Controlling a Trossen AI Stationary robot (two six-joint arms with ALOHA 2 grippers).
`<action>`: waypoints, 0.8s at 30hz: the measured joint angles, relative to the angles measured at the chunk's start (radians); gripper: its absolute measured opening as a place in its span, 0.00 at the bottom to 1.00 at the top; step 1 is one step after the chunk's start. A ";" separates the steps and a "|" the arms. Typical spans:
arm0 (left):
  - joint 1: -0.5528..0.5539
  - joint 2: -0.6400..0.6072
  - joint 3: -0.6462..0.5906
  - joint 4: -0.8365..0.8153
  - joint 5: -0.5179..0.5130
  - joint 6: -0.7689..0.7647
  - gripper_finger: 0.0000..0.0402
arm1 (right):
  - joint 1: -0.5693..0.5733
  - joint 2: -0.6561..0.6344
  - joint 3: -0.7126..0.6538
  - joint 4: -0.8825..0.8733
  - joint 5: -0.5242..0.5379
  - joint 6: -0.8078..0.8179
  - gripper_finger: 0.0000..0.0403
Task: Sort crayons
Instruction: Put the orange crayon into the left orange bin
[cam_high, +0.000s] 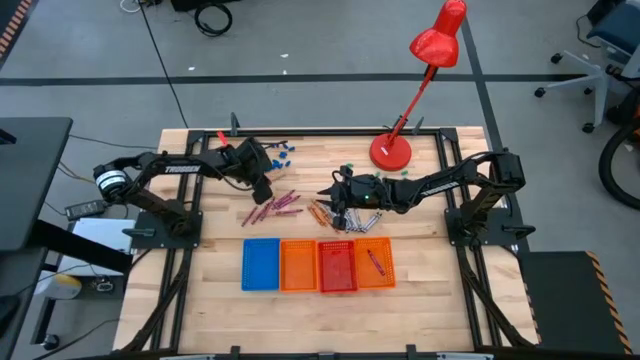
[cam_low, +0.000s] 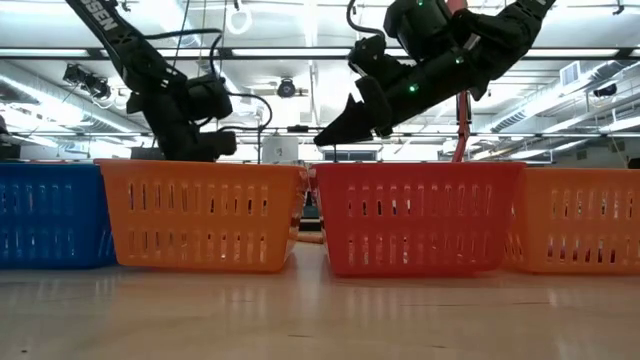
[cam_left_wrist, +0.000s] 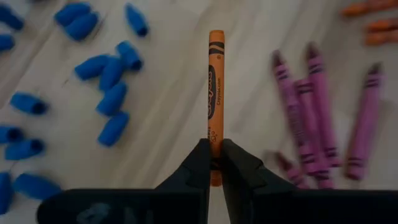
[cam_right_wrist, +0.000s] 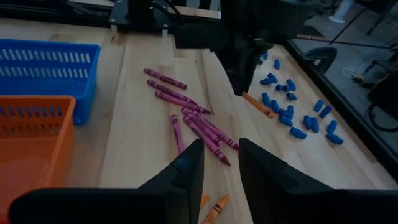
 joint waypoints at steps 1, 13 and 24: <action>-0.012 -0.001 0.000 0.014 0.009 -0.006 0.08 | -0.001 0.001 0.000 0.002 -0.001 -0.011 0.26; -0.171 -0.001 0.001 0.187 0.025 -0.021 0.08 | -0.028 0.057 0.000 0.141 -0.004 -0.102 0.34; -0.269 -0.001 0.001 0.347 0.021 0.002 0.08 | -0.051 0.054 0.000 0.207 -0.104 -0.043 0.52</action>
